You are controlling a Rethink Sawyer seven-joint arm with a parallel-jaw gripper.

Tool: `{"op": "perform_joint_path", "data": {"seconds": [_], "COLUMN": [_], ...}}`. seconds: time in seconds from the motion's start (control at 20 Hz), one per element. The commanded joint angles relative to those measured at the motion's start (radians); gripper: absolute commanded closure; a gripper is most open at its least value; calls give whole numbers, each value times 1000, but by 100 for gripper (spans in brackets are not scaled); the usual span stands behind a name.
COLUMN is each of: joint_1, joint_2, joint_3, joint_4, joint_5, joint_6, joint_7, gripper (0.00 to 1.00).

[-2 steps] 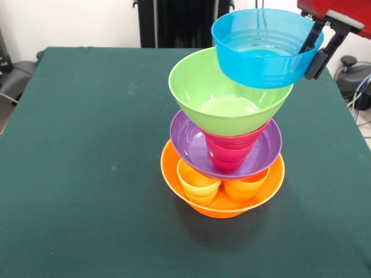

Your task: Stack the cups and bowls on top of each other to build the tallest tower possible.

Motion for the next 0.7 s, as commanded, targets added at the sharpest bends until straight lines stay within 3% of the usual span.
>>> {"op": "perform_joint_path", "data": {"seconds": [0.05, 0.7], "joint_1": [-33, -57], "joint_2": [-37, -64], "joint_3": [144, 201], "joint_4": [130, 167], "joint_5": [-92, -134], "joint_6": [-73, -106], "joint_7": [-298, -316], "gripper": [100, 100]}}
